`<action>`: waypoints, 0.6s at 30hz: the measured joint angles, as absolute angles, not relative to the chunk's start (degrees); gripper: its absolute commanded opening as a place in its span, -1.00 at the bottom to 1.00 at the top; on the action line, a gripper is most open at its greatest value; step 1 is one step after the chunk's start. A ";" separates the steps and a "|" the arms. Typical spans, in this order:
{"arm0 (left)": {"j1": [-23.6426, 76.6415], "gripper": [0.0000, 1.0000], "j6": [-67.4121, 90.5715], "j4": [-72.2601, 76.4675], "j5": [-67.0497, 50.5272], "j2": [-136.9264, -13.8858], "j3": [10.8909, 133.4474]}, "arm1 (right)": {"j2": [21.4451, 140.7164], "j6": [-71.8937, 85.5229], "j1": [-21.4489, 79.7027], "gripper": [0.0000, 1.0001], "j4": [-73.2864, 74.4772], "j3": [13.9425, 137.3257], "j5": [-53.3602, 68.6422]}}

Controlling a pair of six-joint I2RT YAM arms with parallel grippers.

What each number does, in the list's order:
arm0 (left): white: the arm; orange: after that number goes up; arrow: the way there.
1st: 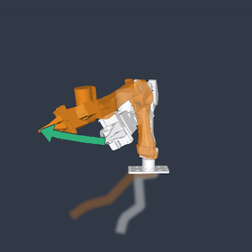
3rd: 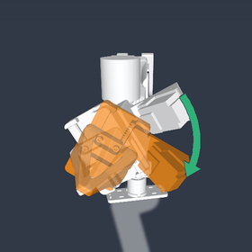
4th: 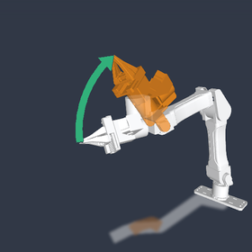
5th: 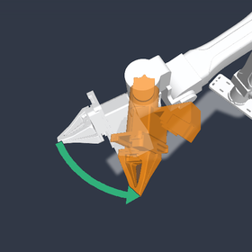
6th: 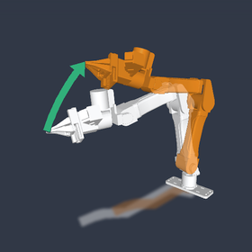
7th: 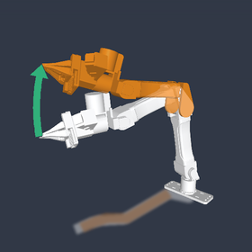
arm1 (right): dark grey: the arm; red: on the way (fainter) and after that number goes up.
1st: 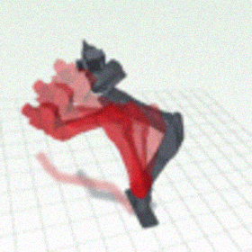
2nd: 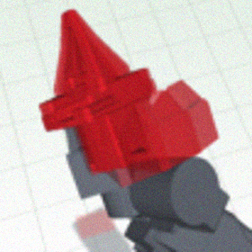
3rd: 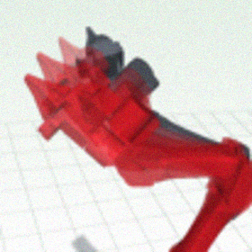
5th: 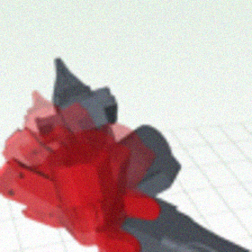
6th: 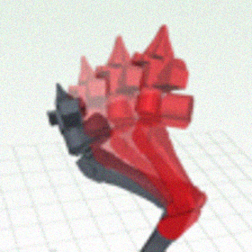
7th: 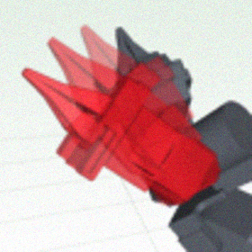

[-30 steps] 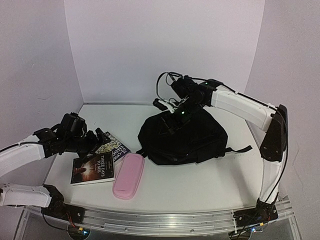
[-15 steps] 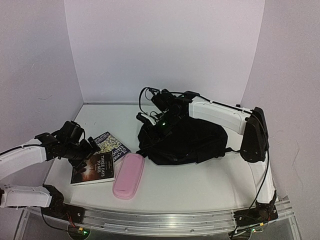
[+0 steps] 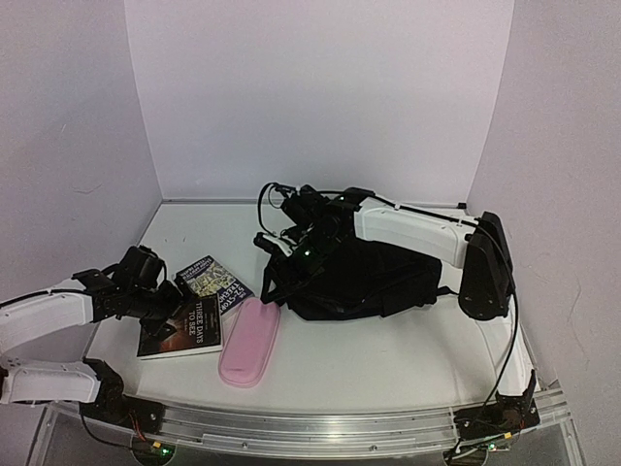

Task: Pack the student bag
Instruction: Pick up the book from the center of the board.

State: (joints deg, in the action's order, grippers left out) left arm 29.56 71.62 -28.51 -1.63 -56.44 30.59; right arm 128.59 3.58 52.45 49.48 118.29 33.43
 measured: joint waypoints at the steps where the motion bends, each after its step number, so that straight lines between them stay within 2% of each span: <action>1: 29.56 0.99 71.98 -28.41 -1.88 -56.18 29.82 | 128.67 3.65 52.45 0.64 49.47 118.30 33.48; 9: 27.85 0.99 70.46 -29.72 1.21 -56.20 31.54 | 128.84 3.73 52.45 0.64 49.30 118.39 33.52; 13: 20.78 0.98 67.28 -25.14 -1.00 -62.91 36.36 | 128.84 3.71 52.45 0.64 49.28 118.39 33.50; 18: 11.98 0.81 62.85 -19.94 -4.65 -71.93 40.58 | 128.84 3.47 52.45 0.64 49.24 118.19 33.30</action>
